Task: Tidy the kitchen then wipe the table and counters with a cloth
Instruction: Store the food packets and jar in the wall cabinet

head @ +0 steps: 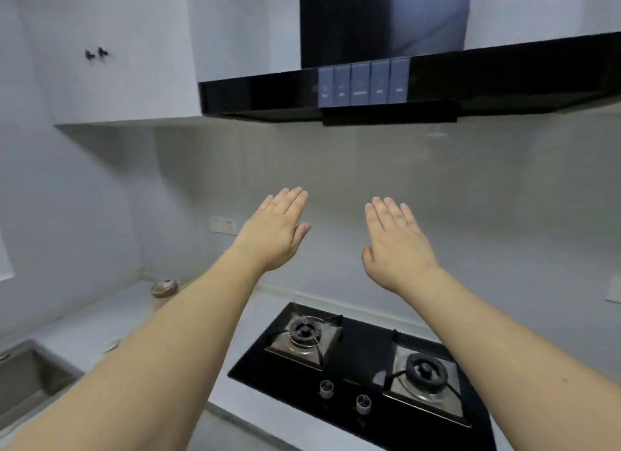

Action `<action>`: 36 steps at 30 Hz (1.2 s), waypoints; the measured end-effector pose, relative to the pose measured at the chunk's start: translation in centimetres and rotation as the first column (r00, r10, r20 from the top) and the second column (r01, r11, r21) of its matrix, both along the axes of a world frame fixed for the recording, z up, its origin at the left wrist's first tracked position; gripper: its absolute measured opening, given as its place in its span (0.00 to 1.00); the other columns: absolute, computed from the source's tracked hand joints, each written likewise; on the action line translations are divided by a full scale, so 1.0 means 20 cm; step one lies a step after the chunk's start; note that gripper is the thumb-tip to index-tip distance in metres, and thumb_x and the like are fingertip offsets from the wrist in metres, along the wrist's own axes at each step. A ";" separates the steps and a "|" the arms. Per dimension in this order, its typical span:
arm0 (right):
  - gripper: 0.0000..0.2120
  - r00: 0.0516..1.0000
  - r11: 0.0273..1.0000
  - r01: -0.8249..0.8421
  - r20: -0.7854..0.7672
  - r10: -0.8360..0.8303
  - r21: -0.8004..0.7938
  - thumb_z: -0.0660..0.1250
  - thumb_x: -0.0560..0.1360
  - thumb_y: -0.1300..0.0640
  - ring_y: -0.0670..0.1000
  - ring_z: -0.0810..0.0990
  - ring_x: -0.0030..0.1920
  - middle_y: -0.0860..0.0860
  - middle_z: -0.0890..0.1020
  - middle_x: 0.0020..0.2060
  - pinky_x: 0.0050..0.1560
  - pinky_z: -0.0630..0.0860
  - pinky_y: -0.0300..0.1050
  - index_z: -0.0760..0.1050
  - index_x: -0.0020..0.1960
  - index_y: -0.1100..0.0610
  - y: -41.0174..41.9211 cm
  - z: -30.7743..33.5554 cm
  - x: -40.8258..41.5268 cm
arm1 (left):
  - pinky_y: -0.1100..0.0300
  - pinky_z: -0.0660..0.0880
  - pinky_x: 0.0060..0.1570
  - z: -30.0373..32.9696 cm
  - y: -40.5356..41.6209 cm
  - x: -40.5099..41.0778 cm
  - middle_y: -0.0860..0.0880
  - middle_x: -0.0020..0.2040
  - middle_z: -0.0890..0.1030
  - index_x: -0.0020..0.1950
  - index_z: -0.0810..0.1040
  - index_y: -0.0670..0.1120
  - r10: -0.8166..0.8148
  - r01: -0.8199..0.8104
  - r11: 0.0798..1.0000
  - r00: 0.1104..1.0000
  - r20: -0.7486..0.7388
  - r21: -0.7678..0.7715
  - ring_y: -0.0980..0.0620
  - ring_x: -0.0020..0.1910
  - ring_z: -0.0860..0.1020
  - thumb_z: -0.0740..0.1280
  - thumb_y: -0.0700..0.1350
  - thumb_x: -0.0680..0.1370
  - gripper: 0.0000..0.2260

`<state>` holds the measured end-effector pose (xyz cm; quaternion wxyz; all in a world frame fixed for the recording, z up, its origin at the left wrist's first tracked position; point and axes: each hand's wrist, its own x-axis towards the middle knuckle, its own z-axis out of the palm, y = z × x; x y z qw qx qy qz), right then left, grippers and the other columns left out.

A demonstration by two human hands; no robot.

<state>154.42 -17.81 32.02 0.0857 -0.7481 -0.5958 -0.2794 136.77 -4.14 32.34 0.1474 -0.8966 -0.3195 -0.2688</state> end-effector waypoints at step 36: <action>0.32 0.770 0.798 -0.548 -0.220 0.599 0.252 0.55 0.79 0.55 0.52 0.46 0.78 0.54 0.47 0.78 0.76 0.44 0.46 0.44 0.78 0.60 2.82 0.77 -2.17 | 0.52 0.54 0.74 0.81 2.11 -2.30 0.47 0.78 0.56 0.79 0.53 0.45 0.389 -0.399 0.917 0.890 0.236 -0.006 0.46 0.76 0.56 0.53 0.51 0.84 0.25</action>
